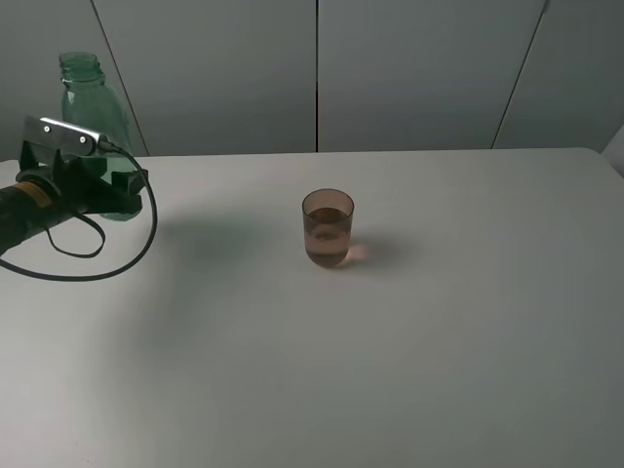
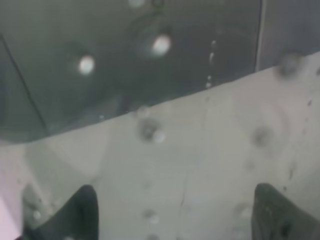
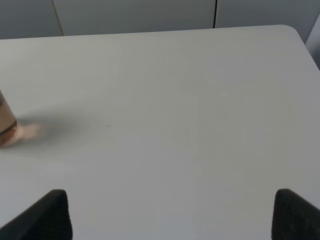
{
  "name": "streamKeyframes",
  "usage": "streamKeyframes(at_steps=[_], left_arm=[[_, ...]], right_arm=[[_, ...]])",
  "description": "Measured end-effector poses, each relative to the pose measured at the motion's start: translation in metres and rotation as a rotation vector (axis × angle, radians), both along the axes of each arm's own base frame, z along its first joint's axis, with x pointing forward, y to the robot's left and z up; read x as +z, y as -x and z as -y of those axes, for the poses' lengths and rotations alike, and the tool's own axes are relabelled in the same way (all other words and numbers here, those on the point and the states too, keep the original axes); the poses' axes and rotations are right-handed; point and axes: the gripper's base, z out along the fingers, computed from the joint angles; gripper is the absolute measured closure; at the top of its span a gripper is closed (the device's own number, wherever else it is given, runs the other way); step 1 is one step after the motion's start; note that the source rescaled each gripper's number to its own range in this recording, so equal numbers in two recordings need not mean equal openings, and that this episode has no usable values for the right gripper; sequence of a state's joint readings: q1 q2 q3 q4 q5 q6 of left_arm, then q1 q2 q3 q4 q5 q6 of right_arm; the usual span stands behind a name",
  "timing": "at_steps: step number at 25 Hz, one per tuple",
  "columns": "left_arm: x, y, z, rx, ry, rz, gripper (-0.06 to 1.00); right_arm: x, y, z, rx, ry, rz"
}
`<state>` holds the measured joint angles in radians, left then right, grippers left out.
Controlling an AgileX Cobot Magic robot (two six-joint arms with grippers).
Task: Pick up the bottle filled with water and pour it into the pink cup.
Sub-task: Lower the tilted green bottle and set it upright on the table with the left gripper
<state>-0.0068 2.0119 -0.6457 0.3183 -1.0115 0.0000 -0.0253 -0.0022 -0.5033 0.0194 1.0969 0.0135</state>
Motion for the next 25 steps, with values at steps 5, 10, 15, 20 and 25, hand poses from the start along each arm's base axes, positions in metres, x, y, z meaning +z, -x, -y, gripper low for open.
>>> streamKeyframes(at_steps=[5,10,15,20,25], left_arm=[[-0.019,-0.008,-0.001,0.001,0.002,-0.015,0.94],[-0.035,-0.02,0.0,-0.01,0.007,-0.013,0.94],[-0.046,-0.028,0.002,-0.028,0.019,-0.005,0.94],[-0.053,-0.029,0.003,-0.024,0.065,-0.01,0.94],[-0.055,-0.029,0.003,-0.015,0.115,-0.015,0.94]], right_arm=[[0.0,0.0,0.0,0.0,0.0,0.0],[0.0,0.0,0.0,0.0,0.0,0.0],[0.0,0.0,0.0,0.0,0.0,0.0],[0.0,0.0,0.0,0.0,0.0,0.0],[0.0,0.0,0.0,0.0,0.0,0.0]])
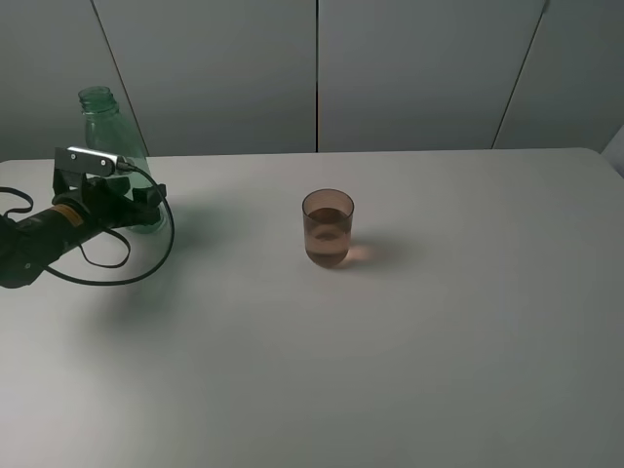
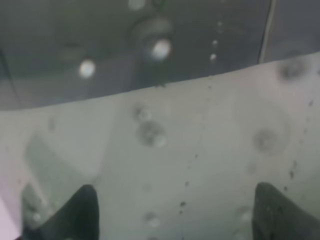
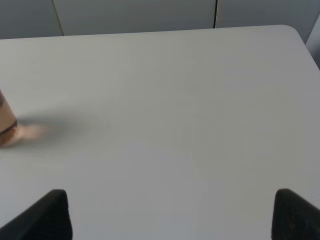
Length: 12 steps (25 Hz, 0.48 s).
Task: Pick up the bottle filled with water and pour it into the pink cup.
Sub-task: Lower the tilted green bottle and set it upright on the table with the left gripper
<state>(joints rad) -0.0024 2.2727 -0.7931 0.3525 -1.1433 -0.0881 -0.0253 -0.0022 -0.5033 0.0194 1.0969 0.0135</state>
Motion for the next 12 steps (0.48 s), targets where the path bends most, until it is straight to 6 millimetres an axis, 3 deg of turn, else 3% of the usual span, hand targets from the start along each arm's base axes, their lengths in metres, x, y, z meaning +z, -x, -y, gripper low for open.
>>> streamKeyframes(at_steps=[7,8,10,11,12], left_arm=[[-0.0003,-0.0002,0.0005,-0.004,0.005,-0.001,0.92],[-0.0005,-0.0001,0.0006,-0.006,0.004,-0.003,0.8],[-0.0017,0.0003,0.0008,-0.01,-0.001,-0.014,0.16],[-0.0031,0.0007,0.0008,-0.011,-0.004,-0.024,0.04],[-0.0033,0.0008,0.0008,-0.011,-0.005,-0.026,0.0]], right_arm=[[0.0,0.0,0.0,0.0,0.0,0.0],[0.0,0.0,0.0,0.0,0.0,0.0],[0.0,0.0,0.0,0.0,0.0,0.0],[0.0,0.0,0.0,0.0,0.0,0.0],[0.0,0.0,0.0,0.0,0.0,0.0]])
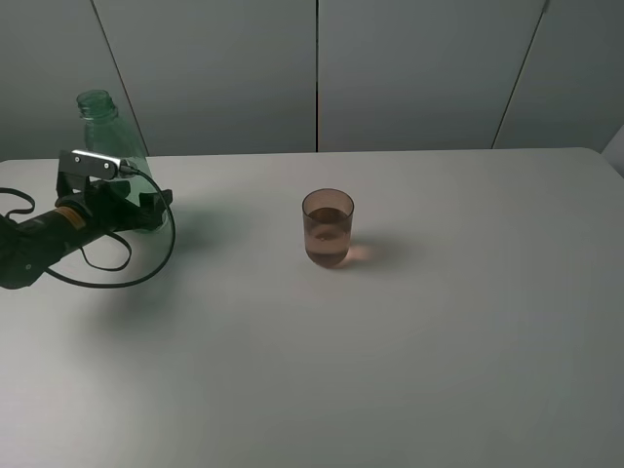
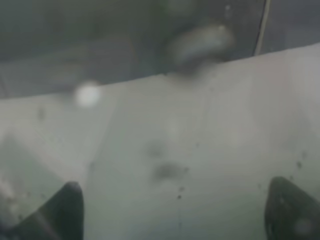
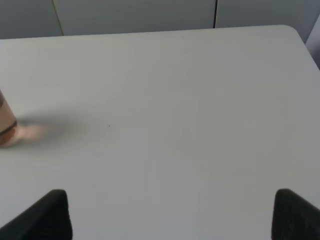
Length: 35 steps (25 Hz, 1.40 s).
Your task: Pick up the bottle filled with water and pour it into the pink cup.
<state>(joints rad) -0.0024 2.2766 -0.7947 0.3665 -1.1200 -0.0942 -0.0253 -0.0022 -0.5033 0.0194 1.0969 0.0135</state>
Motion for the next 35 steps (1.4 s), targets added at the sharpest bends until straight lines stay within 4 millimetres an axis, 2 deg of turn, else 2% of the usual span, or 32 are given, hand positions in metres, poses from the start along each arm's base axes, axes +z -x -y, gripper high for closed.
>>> streamKeyframes(at_steps=[6,9,28,31,35], left_arm=[[-0.002,0.002,0.0,-0.004,-0.015,-0.035,-0.04],[0.005,0.007,0.0,-0.003,-0.02,-0.04,-0.04],[0.021,0.05,-0.009,0.067,-0.1,-0.249,-0.04],[0.033,0.055,-0.012,0.088,-0.118,-0.274,-0.04],[0.061,0.061,-0.015,0.132,-0.114,-0.314,-0.04]], right_arm=[[0.0,0.0,0.0,0.0,0.0,0.0],[0.0,0.0,0.0,0.0,0.0,0.0],[0.0,0.0,0.0,0.0,0.0,0.0],[0.0,0.0,0.0,0.0,0.0,0.0],[0.0,0.0,0.0,0.0,0.0,0.0]])
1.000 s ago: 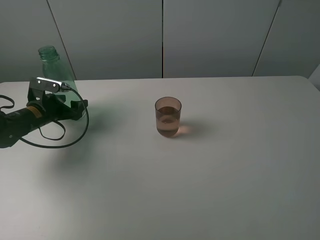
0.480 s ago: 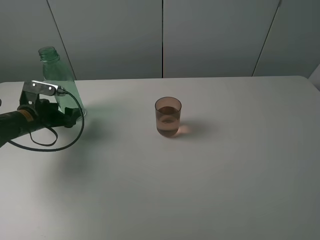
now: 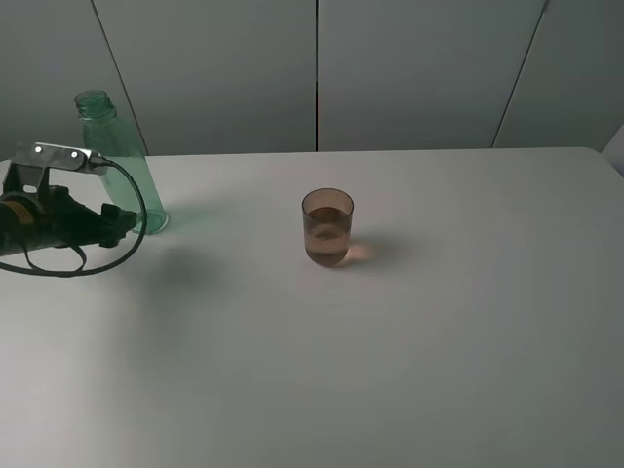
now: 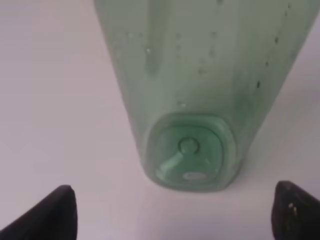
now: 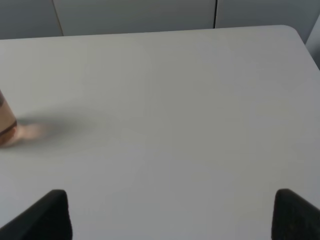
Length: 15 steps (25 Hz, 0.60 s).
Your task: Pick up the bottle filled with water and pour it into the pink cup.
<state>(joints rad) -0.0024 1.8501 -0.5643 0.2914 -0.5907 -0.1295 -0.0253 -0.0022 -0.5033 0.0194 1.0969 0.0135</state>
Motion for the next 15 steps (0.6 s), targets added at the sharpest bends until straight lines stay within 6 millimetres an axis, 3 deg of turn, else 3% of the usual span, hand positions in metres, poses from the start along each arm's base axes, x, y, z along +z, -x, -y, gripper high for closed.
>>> streamKeyframes(at_steps=[10,15], left_arm=[[0.095,0.036,-0.011,0.134,-0.029,-0.025,-0.05],[0.152,0.051,-0.022,0.256,-0.058,-0.034,-0.05]], right_arm=[[0.0,0.0,0.0,0.0,0.0,0.0],[0.0,0.0,0.0,0.0,0.0,0.0]])
